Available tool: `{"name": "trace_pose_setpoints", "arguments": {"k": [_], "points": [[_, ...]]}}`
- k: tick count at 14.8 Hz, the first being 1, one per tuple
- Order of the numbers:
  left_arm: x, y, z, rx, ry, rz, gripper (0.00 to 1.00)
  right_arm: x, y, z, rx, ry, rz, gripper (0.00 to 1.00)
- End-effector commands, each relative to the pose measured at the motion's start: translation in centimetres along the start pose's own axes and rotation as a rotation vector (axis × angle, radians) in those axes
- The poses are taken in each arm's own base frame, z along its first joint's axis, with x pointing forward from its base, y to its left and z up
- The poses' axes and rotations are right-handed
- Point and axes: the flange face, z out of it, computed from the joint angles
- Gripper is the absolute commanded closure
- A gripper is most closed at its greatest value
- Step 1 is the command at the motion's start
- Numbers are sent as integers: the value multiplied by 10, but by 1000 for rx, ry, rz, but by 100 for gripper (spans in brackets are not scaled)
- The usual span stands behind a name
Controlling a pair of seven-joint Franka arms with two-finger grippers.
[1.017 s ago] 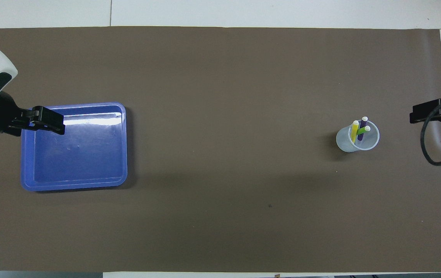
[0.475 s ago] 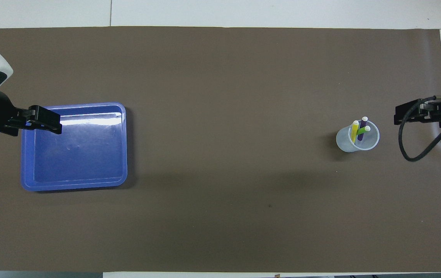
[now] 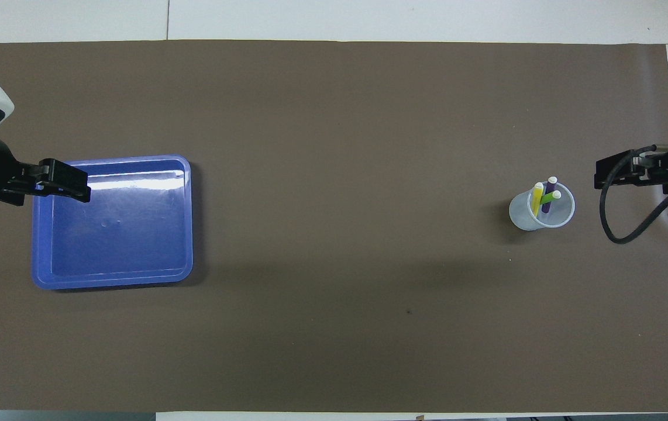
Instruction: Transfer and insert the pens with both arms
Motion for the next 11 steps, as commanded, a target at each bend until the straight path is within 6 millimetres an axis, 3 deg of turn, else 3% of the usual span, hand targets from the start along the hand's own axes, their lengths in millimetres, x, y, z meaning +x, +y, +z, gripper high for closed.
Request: {"name": "trace_pose_setpoints", "arguments": {"k": [1, 11], "points": [[-3, -5, -5, 3, 6, 4, 0, -4, 1, 0, -18, 2, 9, 0], [-4, -5, -6, 4, 3, -5, 0, -3, -4, -1, -9, 0, -6, 0]]}}
